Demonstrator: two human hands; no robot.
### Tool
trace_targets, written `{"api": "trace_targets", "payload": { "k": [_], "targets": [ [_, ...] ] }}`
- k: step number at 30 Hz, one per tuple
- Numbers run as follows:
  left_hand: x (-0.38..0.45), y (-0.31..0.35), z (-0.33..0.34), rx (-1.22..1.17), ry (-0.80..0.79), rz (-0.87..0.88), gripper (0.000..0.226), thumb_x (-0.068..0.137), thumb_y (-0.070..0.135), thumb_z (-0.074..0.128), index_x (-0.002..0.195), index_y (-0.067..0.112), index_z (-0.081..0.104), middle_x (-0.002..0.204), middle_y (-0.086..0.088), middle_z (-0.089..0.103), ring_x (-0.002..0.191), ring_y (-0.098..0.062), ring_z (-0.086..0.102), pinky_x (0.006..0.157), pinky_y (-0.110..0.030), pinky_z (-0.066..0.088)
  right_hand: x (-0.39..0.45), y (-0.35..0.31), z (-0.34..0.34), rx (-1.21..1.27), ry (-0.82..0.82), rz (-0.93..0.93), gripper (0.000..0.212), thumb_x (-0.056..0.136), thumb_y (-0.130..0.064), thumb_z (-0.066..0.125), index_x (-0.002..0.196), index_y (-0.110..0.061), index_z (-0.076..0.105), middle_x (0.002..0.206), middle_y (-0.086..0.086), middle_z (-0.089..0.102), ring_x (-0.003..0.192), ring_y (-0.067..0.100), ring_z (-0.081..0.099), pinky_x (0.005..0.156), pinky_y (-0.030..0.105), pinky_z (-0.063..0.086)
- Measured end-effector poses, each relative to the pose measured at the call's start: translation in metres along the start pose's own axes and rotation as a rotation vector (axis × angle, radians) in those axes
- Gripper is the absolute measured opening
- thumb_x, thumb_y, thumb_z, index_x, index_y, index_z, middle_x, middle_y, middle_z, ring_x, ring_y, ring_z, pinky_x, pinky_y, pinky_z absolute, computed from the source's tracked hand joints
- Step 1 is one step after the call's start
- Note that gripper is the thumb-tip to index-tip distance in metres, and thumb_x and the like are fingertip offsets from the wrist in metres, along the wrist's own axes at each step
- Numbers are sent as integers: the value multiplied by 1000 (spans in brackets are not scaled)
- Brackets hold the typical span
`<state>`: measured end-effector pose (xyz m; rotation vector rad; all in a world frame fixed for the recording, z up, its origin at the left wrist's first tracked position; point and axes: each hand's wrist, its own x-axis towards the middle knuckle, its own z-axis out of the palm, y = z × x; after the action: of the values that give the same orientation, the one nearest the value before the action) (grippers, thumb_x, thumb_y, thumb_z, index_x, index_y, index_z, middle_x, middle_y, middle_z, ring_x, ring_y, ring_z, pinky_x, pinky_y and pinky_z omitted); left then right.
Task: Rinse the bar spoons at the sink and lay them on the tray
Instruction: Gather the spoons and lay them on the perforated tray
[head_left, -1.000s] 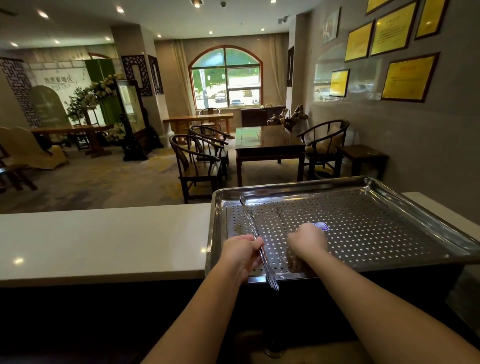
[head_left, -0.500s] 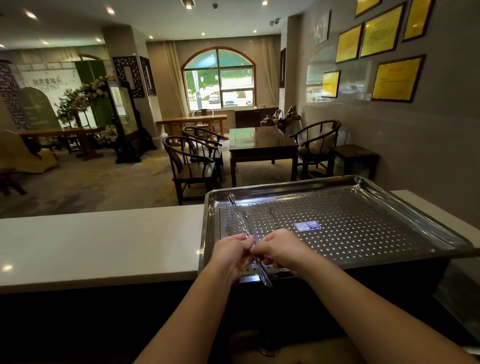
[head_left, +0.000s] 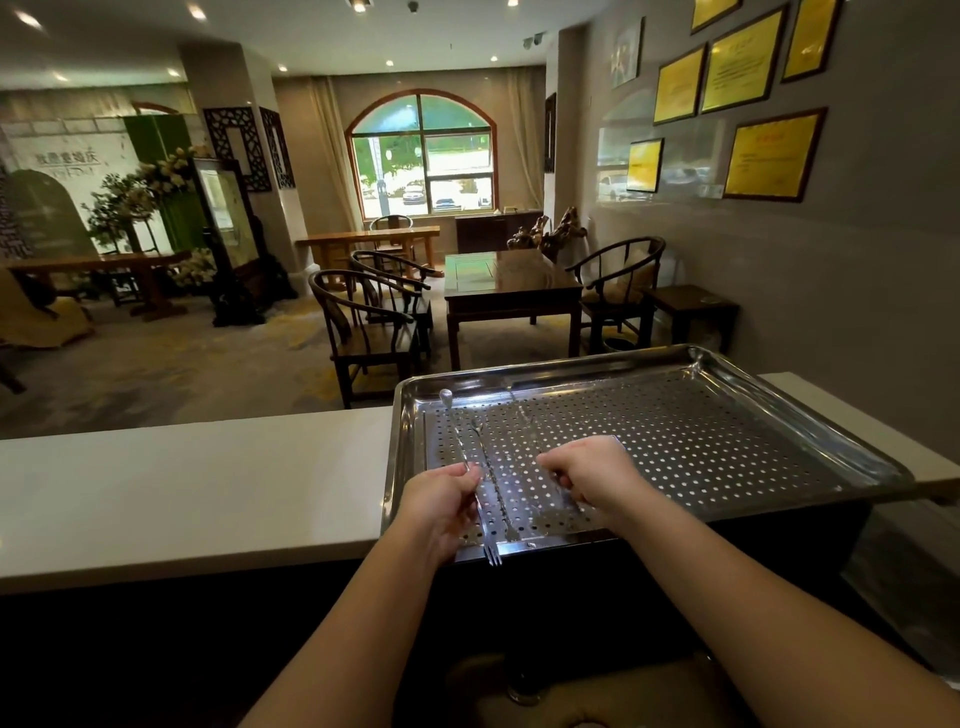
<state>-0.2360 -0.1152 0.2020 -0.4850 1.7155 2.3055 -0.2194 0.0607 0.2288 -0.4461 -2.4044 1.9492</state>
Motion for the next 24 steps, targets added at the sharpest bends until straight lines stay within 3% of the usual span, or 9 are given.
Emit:
{"api": "trace_targets", "payload": {
  "k": [4, 8, 11, 16, 22, 24],
  "targets": [
    [5, 0, -4, -15, 18, 10, 19, 89, 1, 62, 107, 1, 67, 75, -9, 64, 56, -13, 51, 45, -21, 45, 23, 10, -37, -231, 210, 7, 13, 78, -6, 71, 78, 6, 72, 66, 14, 66, 56, 21, 59, 51, 24, 45],
    [5, -1, -4, -7, 24, 7, 10, 88, 1, 62, 96, 3, 68, 68, -7, 65, 53, -12, 52, 42, -20, 45, 39, 23, -55, -553, 275, 61, 18, 83, -16, 64, 83, 0, 73, 83, 15, 73, 81, 29, 68, 64, 28, 47],
    [7, -1, -4, 13, 52, 13, 6, 87, 2, 65, 89, 7, 68, 66, -5, 64, 51, -12, 51, 39, -18, 45, 44, 24, -57, -691, 252, 74, 21, 86, -19, 59, 83, -2, 72, 84, 11, 71, 77, 27, 64, 58, 26, 43],
    [7, -3, -4, 27, 52, 32, 14, 85, 2, 67, 99, 5, 67, 74, -7, 63, 55, -12, 52, 41, -19, 46, 47, 25, -52, -724, 252, 88, 17, 85, -15, 58, 78, -4, 69, 84, 13, 71, 82, 27, 69, 50, 24, 39],
    [6, -3, -4, 30, 58, 31, 12, 84, 2, 68, 96, 7, 68, 83, -10, 66, 60, -14, 56, 45, -21, 49, 47, 29, -52, -816, 226, 85, 23, 85, -30, 69, 80, -8, 68, 85, 9, 70, 76, 24, 63, 51, 25, 37],
    [6, -4, -4, 36, 58, 33, 13, 84, 2, 68, 96, 7, 67, 83, -10, 65, 60, -14, 55, 45, -21, 49, 46, 28, -51, -815, 255, 71, 20, 86, -25, 65, 74, -9, 65, 80, 8, 67, 69, 23, 59, 46, 24, 32]
  ]
}}
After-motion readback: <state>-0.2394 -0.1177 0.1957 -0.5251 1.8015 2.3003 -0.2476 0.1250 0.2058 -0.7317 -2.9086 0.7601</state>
